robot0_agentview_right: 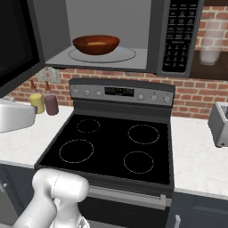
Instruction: Open the microwave, place the bowl with waffle inside the microwave, then close the microwave door and turn it on.
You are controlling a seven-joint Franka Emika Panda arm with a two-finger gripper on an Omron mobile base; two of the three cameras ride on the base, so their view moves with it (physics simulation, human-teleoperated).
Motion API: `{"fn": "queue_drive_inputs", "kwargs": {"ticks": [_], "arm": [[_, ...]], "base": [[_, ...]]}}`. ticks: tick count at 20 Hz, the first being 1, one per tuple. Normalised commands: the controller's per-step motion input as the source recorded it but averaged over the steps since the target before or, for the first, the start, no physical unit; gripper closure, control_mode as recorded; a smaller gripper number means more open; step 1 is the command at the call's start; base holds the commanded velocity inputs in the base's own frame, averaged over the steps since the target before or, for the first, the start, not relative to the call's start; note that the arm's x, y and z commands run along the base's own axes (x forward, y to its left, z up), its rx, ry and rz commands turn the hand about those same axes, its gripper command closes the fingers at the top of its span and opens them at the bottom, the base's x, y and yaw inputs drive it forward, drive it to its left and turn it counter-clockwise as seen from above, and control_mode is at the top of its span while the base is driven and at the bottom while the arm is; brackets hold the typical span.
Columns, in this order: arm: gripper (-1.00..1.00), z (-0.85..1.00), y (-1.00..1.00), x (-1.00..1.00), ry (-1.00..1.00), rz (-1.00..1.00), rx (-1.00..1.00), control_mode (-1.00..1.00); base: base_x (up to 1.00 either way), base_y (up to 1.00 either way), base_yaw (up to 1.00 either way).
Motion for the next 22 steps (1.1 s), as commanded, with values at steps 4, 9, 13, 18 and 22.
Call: {"fn": "queue_drive_inputs", "kwargs": {"ticks": [4,9,13,18,22], "arm": [[-1.00,0.00,0.04,0.00,-0.10,0.00,0.06,-1.00],[-1.00,0.01,0.17,-0.23,-0.24,0.01,0.02,-1.00],[-1.00,0.00,0.29,-0.29,-0.25,0.01,0.00,-1.00],[-1.00,0.00,0.39,0.00,-0.16,0.00,0.00,-1.00],[-1.00,0.00,0.41,0.00,-0.09,0.00,0.00,-1.00]], "base": [[0.00,0.00,0.00],[0.00,0.00,0.00],[0.00,0.00,0.00],[0.00,0.00,0.00],[0.00,0.00,0.00]]}}
